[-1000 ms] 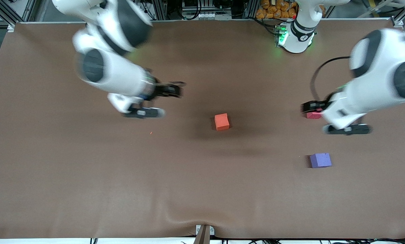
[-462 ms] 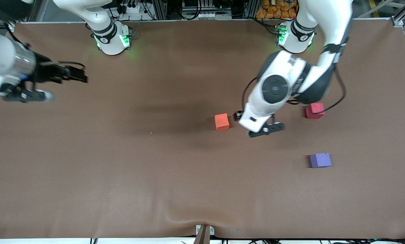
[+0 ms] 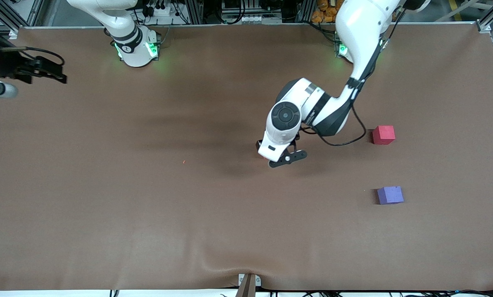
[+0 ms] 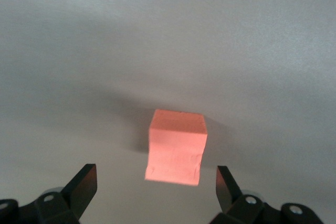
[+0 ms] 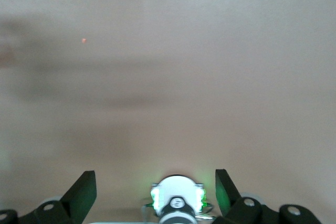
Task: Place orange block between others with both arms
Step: 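Lower the left gripper onto the orange cube while the right gripper withdraws, then close the left gripper on the orange cube and lift it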
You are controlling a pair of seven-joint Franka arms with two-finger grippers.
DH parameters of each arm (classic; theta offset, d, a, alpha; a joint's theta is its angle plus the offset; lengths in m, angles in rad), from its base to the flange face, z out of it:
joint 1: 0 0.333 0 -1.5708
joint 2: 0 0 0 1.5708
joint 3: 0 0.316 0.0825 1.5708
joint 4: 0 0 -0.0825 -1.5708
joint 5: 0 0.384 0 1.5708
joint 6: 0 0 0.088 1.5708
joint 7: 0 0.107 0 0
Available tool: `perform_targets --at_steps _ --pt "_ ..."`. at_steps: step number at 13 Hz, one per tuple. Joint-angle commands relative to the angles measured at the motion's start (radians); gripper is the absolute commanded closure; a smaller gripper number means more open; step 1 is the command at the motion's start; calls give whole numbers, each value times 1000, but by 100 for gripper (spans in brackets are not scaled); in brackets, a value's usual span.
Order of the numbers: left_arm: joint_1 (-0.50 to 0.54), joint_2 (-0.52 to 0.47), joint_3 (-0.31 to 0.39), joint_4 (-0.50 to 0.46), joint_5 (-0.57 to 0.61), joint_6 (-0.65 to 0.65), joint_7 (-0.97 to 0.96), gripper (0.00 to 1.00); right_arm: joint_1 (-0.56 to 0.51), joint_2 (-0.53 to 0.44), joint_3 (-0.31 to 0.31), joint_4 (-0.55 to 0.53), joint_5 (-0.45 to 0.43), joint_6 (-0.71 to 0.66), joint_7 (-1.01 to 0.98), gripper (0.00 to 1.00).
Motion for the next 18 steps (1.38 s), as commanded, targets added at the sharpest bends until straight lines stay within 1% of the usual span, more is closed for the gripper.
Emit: perform_targets --at_steps 1,3,4,6,10,11,12,13,14,15,16,17,18 --pt "-11 47 7 18 24 43 -18 0 -58 -21 19 -29 -44 35 -105 0" --pt "-31 70 7 18 22 62 -18 0 -58 -21 -16 -27 -43 89 -116 0" --pt "-32 76 7 18 22 66 -18 0 -60 -17 -19 -27 -44 115 -143 0" --pt "-38 93 7 21 18 71 -18 0 -55 -7 -48 -27 -43 152 -214 0" --pt "-46 115 7 15 15 83 -17 0 -43 -12 -56 -23 -29 129 -207 0" --pt "-46 121 7 16 15 83 -3 10 -31 -14 -56 -13 -28 93 -194 0" --pt "-46 122 7 15 19 83 5 42 -25 -12 -56 6 -28 63 -149 0" --pt "-46 124 7 16 16 83 3 82 -8 -12 -54 16 -28 53 -94 0" --pt "-37 118 7 16 16 80 3 100 3 -12 -53 17 -28 52 -90 0" --pt "-28 109 9 16 18 72 5 100 3 -12 -53 19 -26 52 -91 0" --pt "-2 64 15 16 21 56 0 100 5 -9 -53 33 -26 52 -88 0" --pt "33 18 15 18 24 1 8 100 6 -6 -50 40 -26 52 -85 0" --pt "79 -32 15 18 24 -64 73 100 14 -4 -50 46 -20 54 -85 0"
